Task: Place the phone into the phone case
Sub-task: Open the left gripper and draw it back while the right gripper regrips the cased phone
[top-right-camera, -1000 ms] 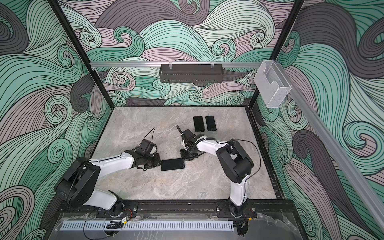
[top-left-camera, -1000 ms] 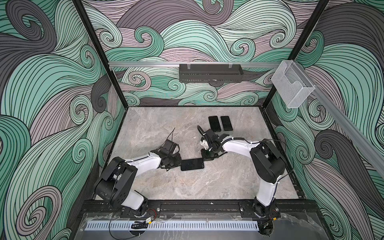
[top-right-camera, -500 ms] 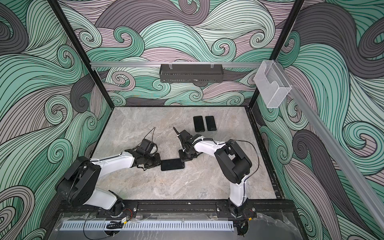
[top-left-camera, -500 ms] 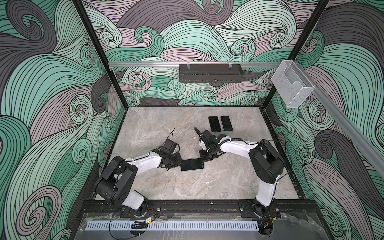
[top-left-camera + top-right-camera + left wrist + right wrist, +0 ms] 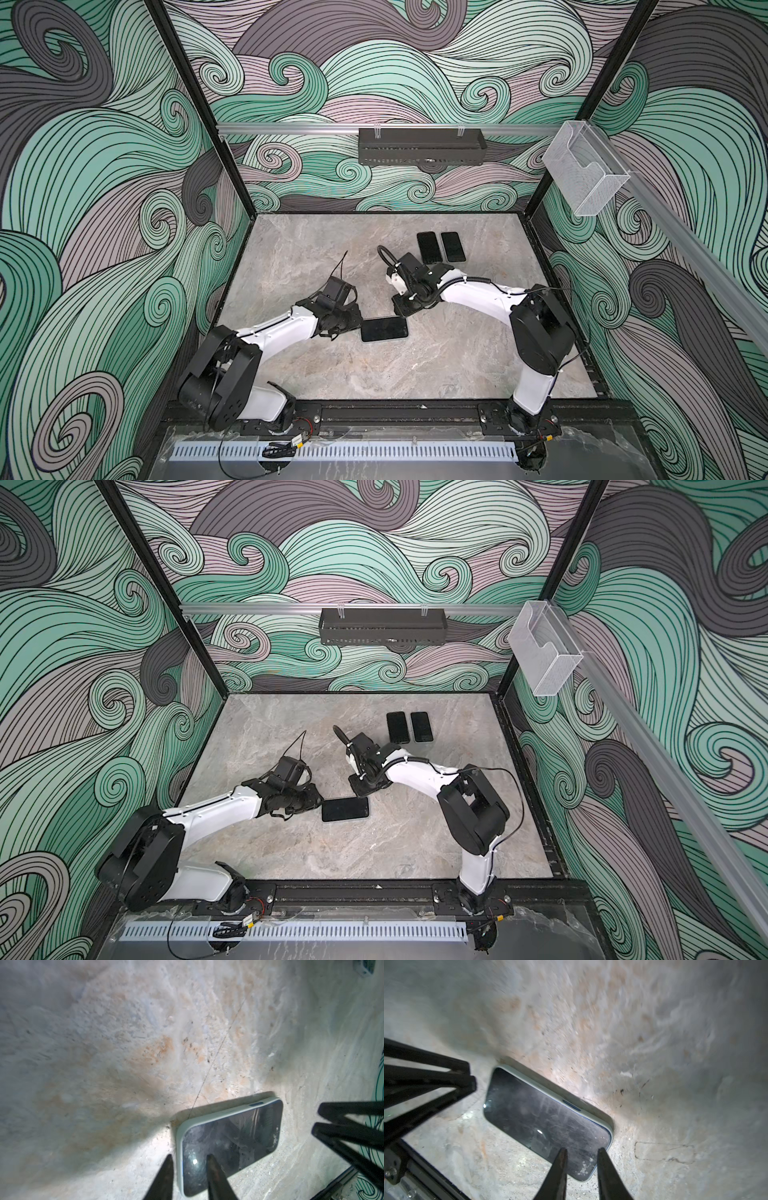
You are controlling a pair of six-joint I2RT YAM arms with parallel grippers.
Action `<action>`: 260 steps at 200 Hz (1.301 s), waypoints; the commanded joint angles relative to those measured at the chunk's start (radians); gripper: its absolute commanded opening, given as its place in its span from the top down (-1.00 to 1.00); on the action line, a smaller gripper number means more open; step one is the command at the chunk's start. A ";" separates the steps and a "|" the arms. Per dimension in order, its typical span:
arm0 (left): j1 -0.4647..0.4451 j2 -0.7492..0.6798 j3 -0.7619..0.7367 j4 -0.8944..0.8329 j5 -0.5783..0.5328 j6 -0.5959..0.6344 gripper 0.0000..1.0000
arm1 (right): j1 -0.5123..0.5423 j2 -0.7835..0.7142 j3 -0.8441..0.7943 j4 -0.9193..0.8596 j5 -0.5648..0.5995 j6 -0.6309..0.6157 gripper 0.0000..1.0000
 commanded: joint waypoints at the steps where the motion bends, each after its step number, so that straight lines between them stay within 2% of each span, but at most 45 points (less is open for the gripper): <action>1: 0.017 -0.057 -0.008 -0.082 -0.055 -0.004 0.17 | -0.006 -0.017 0.063 -0.077 -0.043 -0.198 0.16; 20: 0.035 -0.115 -0.026 -0.123 -0.081 -0.013 0.02 | 0.000 -0.002 0.076 -0.116 -0.071 -0.339 -0.28; 43: 0.063 -0.200 -0.052 -0.184 -0.122 -0.030 -0.20 | 0.018 -0.008 0.060 -0.137 -0.059 -0.480 -0.69; 54: 0.077 -0.244 -0.069 -0.207 -0.139 -0.038 -0.27 | 0.023 -0.012 0.053 -0.134 -0.047 -0.525 -0.78; 107: 0.102 -0.452 -0.172 -0.248 -0.245 -0.103 -0.34 | 0.032 0.024 0.058 -0.169 -0.080 -0.655 -0.82; 139: 0.105 -0.520 -0.180 -0.300 -0.270 -0.115 -0.40 | 0.060 0.056 0.050 -0.219 -0.100 -0.832 -0.86; 205: 0.107 -0.569 -0.174 -0.330 -0.271 -0.109 -0.41 | 0.098 0.194 0.181 -0.251 -0.042 -0.859 -0.91; 260: 0.109 -0.614 -0.169 -0.354 -0.275 -0.101 -0.42 | 0.117 0.280 0.217 -0.270 -0.032 -0.879 -0.91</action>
